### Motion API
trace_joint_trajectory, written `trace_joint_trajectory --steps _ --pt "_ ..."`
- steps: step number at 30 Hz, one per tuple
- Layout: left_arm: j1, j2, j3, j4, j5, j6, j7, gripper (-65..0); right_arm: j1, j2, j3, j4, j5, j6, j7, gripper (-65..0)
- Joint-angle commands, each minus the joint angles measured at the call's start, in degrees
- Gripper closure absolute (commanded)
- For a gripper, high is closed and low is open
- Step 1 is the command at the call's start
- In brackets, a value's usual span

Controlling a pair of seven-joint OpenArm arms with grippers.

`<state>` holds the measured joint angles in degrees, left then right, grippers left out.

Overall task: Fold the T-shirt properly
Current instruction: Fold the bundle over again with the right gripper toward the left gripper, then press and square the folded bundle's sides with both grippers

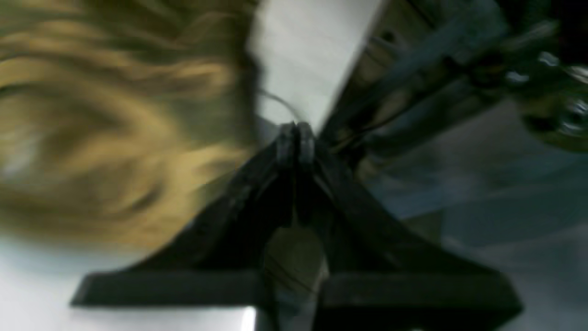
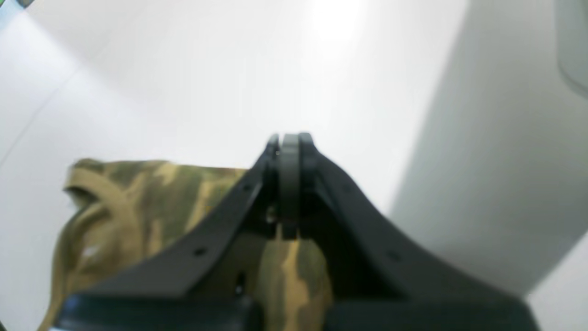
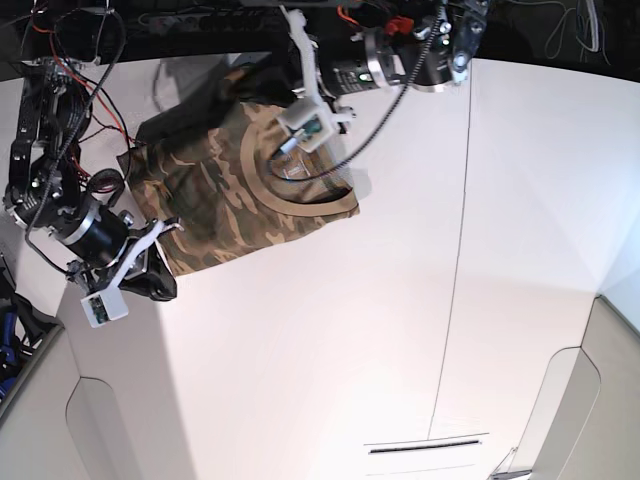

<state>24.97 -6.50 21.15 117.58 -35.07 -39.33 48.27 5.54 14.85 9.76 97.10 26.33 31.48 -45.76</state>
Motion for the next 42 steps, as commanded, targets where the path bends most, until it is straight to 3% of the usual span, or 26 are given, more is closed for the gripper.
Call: trace_joint_trajectory --steps 1,4,11,23,30,37,42 --pt "-0.37 0.17 1.46 -0.52 0.28 -0.67 -1.73 -0.8 2.62 0.17 0.24 -1.60 0.96 -0.17 2.05 0.0" --pt "-2.19 0.15 3.41 -4.26 4.50 0.48 -2.73 -0.8 6.60 -1.31 0.17 -9.49 2.21 0.17 2.10 0.0" --pt "-6.56 0.13 3.48 -11.52 4.50 2.93 -4.68 -0.8 11.41 -4.37 -0.90 -23.41 2.21 1.57 2.49 0.0" --pt "-7.04 -0.20 3.34 -17.44 8.63 2.95 -4.59 -0.8 10.80 -4.07 -6.49 -27.63 0.44 1.95 3.28 0.0" --pt "-7.87 -0.17 -3.39 -17.49 9.20 6.19 -5.01 -0.8 10.80 -2.29 -6.43 -27.56 0.70 1.92 1.57 0.0" --pt "-11.34 -0.17 -10.62 -17.75 9.20 6.14 -5.62 -0.8 10.78 -1.86 -6.29 -27.56 4.02 1.95 -4.26 0.0" --pt "-16.92 -0.20 -14.05 -21.09 9.27 6.21 -5.86 -0.8 10.49 -0.28 -6.29 -27.41 7.04 1.95 -5.16 0.0"
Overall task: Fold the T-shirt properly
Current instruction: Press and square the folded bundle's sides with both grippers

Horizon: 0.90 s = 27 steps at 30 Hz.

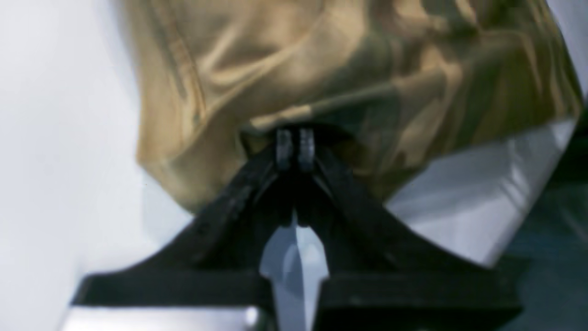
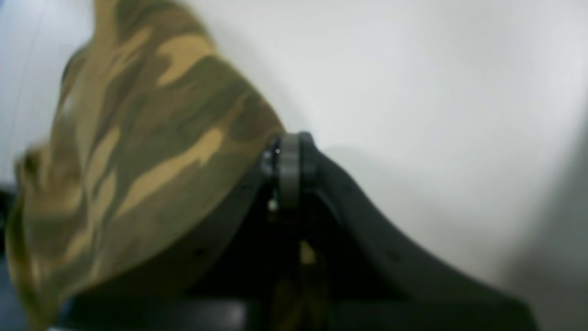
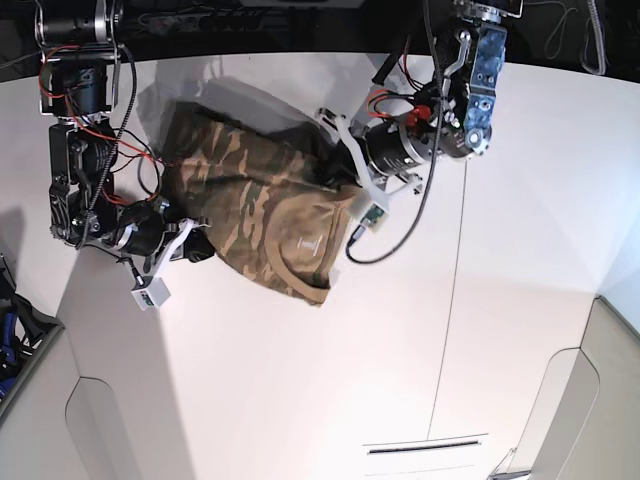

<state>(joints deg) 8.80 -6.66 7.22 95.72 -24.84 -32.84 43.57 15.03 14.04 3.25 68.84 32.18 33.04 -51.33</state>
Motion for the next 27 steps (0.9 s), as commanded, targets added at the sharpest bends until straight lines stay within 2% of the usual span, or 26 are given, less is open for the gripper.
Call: trace_joint_trajectory --steps 1,7,12,18,22,27 --pt "-1.73 -0.04 -1.01 -0.35 -0.96 -0.11 -1.16 -0.8 0.59 0.63 0.28 1.16 1.66 0.39 0.04 0.0" --pt "-7.43 -0.07 -4.04 -8.79 -0.98 0.92 -1.18 -0.8 -5.35 0.70 0.28 5.88 6.43 0.39 -1.20 0.0" --pt "-13.00 -0.04 -4.02 -14.12 -1.03 0.92 -1.79 -0.8 -10.80 0.02 0.39 12.44 6.88 0.37 -1.20 0.0" --pt "-16.11 -0.24 -4.02 -14.69 -1.01 0.92 -1.77 -0.8 -16.39 -2.40 0.39 18.08 6.84 0.37 -1.20 0.0" --pt "-17.29 -0.94 -4.02 -14.69 -1.03 0.92 -1.75 -0.8 -16.76 -4.61 0.39 18.36 6.82 0.37 -1.22 0.0" --pt "-17.51 -1.46 -4.04 -14.67 -1.09 0.92 -1.11 -0.8 -16.63 -5.03 0.55 18.38 5.25 0.37 -1.25 0.0"
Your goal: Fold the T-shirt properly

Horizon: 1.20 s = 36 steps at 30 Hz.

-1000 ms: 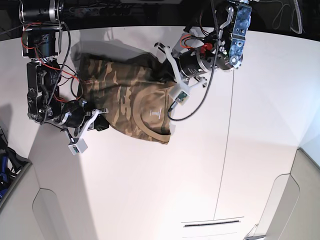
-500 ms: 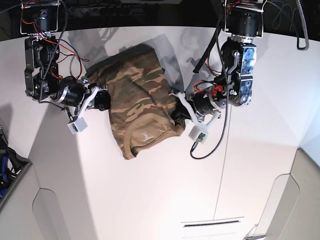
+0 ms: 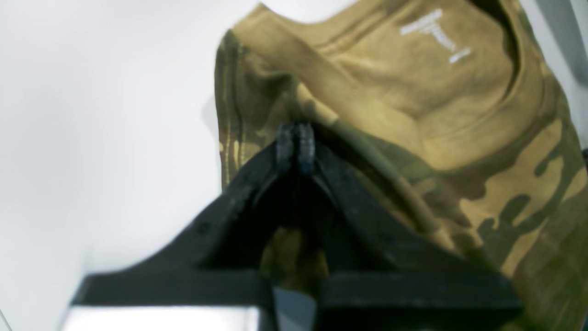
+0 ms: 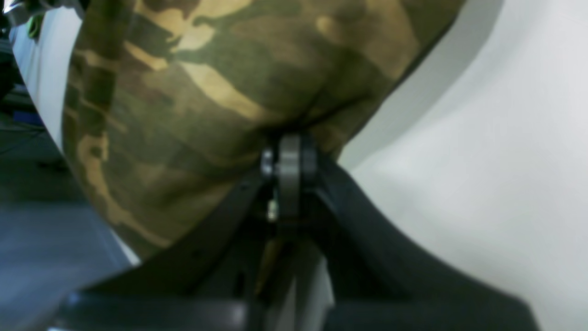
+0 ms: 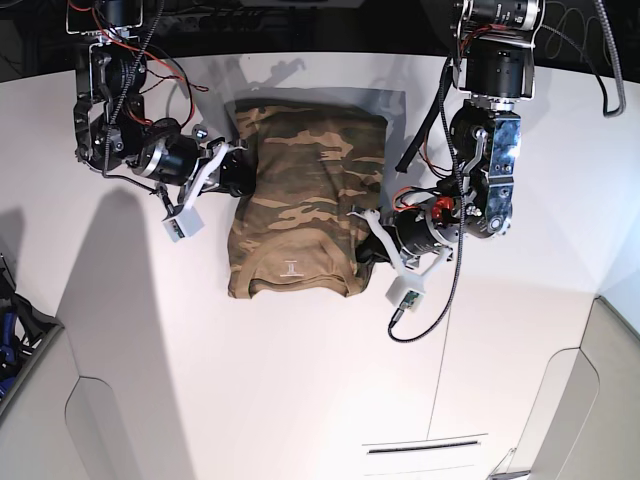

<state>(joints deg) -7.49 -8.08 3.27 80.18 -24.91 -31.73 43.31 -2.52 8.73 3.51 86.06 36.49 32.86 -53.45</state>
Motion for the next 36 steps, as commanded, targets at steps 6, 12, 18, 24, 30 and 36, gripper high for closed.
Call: trace_joint_trajectory --steps 6,12,18,24,30,36 --pt "-0.57 -4.63 -0.09 3.28 -6.21 -0.22 0.13 -0.8 1.05 0.31 3.65 2.03 0.37 0.55 -0.09 0.0" --pt "5.03 -9.20 -0.09 12.52 -7.85 -0.22 1.97 -0.8 0.87 1.42 9.38 5.90 2.58 0.59 -5.18 0.0" --pt "14.71 -12.76 -0.94 21.64 -7.85 2.49 2.12 -0.8 -1.05 7.52 11.26 9.66 10.12 0.59 -10.49 0.0" --pt "25.77 -13.20 -7.69 26.75 -7.82 2.54 3.50 -0.8 -7.08 14.05 11.26 12.26 15.89 0.61 -11.72 0.0" --pt "39.50 -12.52 -13.35 30.95 -5.27 2.32 3.67 -0.8 -15.61 20.35 11.26 12.76 23.85 1.51 -16.13 0.0" --pt "51.01 -12.55 -13.90 31.21 -1.11 2.32 3.48 -0.9 -24.70 23.52 11.26 12.76 32.09 1.46 -18.97 0.0"
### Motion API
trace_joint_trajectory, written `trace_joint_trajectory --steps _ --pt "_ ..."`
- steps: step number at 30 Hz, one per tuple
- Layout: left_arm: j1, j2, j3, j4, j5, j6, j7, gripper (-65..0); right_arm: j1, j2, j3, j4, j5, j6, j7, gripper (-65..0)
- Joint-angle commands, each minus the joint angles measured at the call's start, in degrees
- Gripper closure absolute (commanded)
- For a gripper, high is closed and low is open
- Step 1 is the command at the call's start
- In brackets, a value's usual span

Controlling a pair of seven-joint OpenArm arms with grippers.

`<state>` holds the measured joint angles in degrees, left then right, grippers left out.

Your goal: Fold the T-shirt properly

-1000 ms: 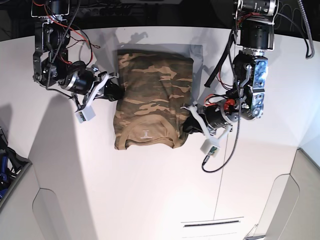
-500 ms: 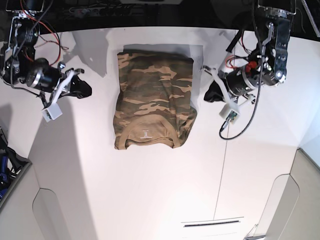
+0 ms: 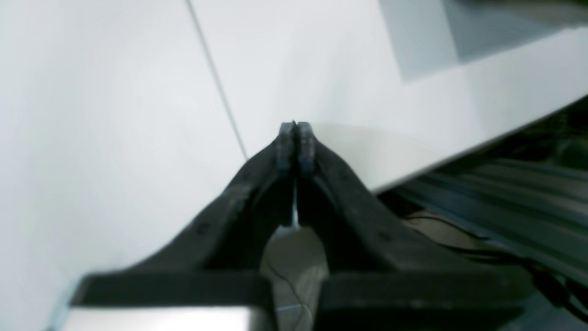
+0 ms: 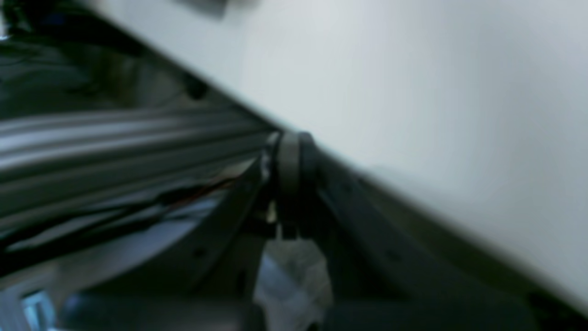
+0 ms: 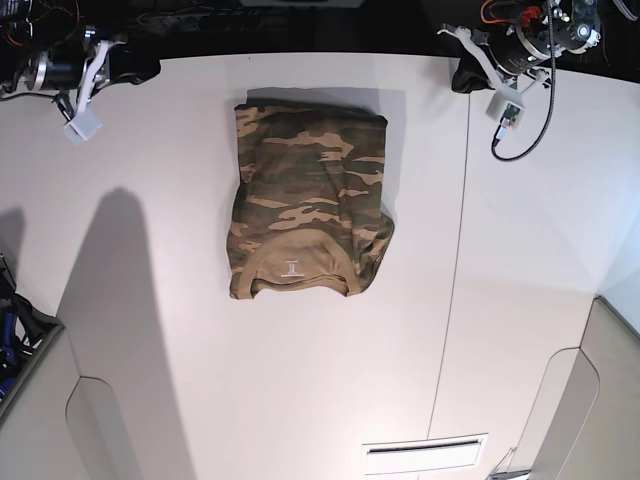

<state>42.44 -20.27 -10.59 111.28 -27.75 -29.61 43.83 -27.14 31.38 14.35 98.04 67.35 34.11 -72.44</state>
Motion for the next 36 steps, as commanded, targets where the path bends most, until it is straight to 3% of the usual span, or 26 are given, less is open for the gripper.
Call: trace_joint_trajectory --steps 1,5,8,11,13,15,21,24,28,32,36 --pt "2.89 -0.37 -0.04 0.09 1.75 -0.07 2.69 -0.9 -1.57 0.87 0.42 0.79 1.62 0.22 -0.11 0.0" --pt "8.94 -0.76 0.07 -1.27 1.64 -3.37 2.91 -0.9 -7.80 0.81 0.39 0.74 1.66 0.20 -0.09 0.0" --pt "11.32 -1.53 0.07 -4.94 1.36 -3.37 2.82 -0.9 -11.04 0.68 0.07 0.59 0.92 0.20 -0.02 0.0" --pt "11.47 -1.99 0.07 -10.43 -2.84 -3.19 1.14 -0.9 -13.16 -0.98 -0.28 -0.31 -3.61 0.15 0.04 0.0" --pt "11.34 -1.97 0.17 -14.27 -4.28 -3.21 -2.93 -0.9 -14.40 -2.34 -0.68 -1.60 -7.04 0.15 0.87 0.0" --pt "10.71 -1.97 0.44 -18.18 -4.35 -3.19 -6.69 -0.9 -15.15 -3.50 -1.40 -3.56 -10.75 0.15 3.15 0.0" --pt "5.35 -1.95 3.93 -29.18 -4.39 -2.73 -5.27 -0.9 -15.15 -4.76 -5.60 -12.96 -22.73 -1.33 15.13 0.0" --pt "2.64 -1.92 7.39 -34.21 -4.37 -0.13 -5.29 -0.9 -13.99 -4.76 -9.40 -18.23 -30.14 -1.42 20.59 0.0" --pt "-2.08 -1.01 12.35 -39.95 -3.67 3.65 -5.27 -0.9 -9.46 -4.81 -14.51 -25.81 -36.87 -6.01 23.02 0.0" --pt "-6.34 2.16 15.47 -46.40 -0.04 5.01 -5.27 -0.9 -4.59 -4.96 -17.59 -32.35 -40.96 -12.63 22.97 0.0" --pt "-9.55 4.50 17.18 -51.91 1.03 4.98 -5.27 -0.9 -1.64 -5.42 -17.77 -35.69 -42.95 -14.40 22.95 0.0"
